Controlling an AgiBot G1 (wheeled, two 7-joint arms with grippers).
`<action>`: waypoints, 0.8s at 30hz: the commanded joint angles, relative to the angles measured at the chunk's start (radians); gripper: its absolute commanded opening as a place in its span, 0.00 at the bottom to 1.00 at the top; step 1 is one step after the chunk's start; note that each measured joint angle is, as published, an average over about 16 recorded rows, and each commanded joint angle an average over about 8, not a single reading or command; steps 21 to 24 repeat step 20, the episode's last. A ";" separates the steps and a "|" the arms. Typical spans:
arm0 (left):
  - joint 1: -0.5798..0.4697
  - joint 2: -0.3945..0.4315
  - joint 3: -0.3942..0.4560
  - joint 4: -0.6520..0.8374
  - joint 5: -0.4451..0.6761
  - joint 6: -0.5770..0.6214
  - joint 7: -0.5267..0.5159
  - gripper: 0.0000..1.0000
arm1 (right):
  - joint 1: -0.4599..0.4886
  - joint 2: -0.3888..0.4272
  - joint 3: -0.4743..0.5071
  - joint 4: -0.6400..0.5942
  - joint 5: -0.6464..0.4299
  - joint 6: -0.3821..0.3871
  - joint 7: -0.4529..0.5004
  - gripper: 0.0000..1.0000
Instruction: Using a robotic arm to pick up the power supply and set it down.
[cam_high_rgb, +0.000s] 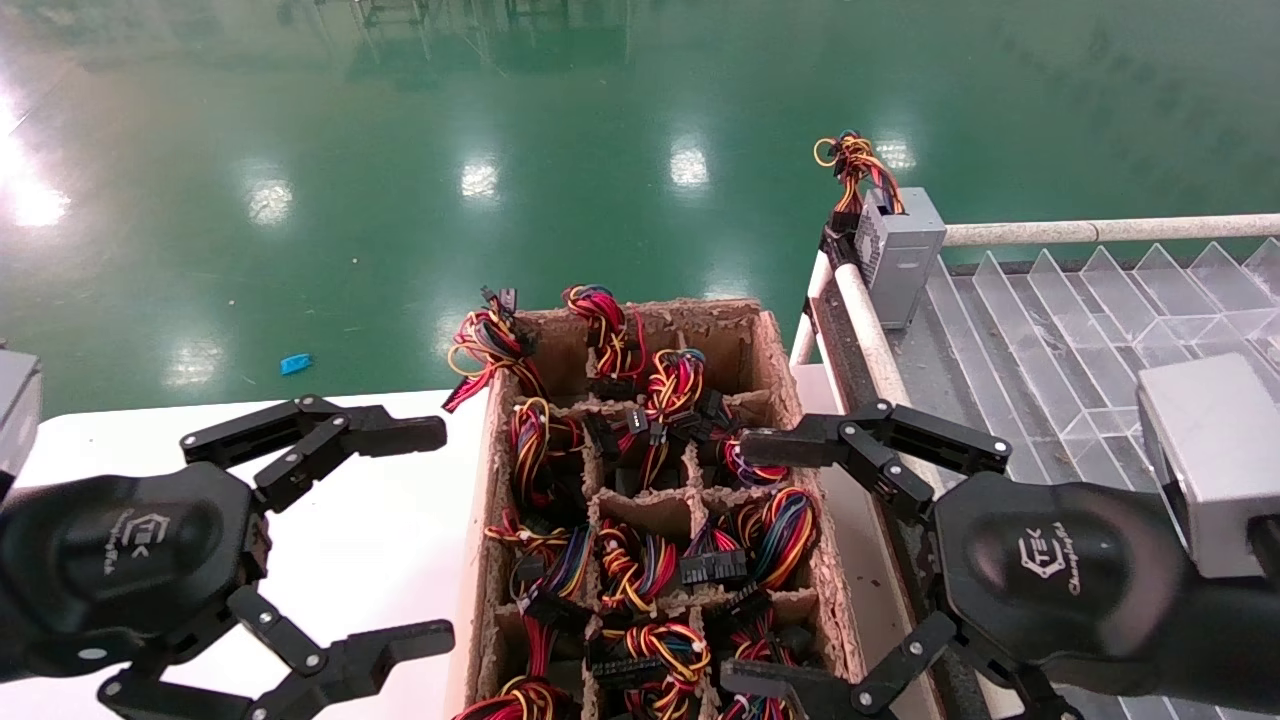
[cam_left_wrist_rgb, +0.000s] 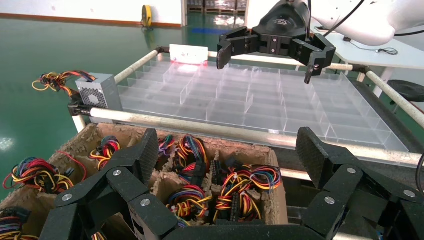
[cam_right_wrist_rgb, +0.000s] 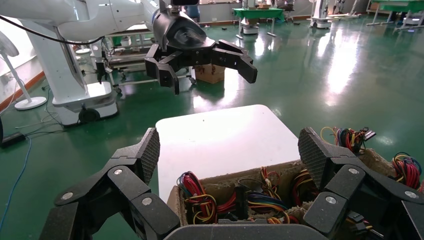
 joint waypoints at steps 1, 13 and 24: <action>0.000 0.000 0.000 0.000 0.000 0.000 0.000 1.00 | 0.000 0.000 0.000 0.000 0.000 0.000 0.000 1.00; 0.000 0.000 0.000 0.000 0.000 0.000 0.000 1.00 | 0.000 0.000 0.000 0.000 0.000 0.000 0.000 1.00; 0.000 0.000 0.000 0.000 0.000 0.000 0.000 1.00 | 0.000 0.000 0.000 0.000 0.000 0.000 0.000 1.00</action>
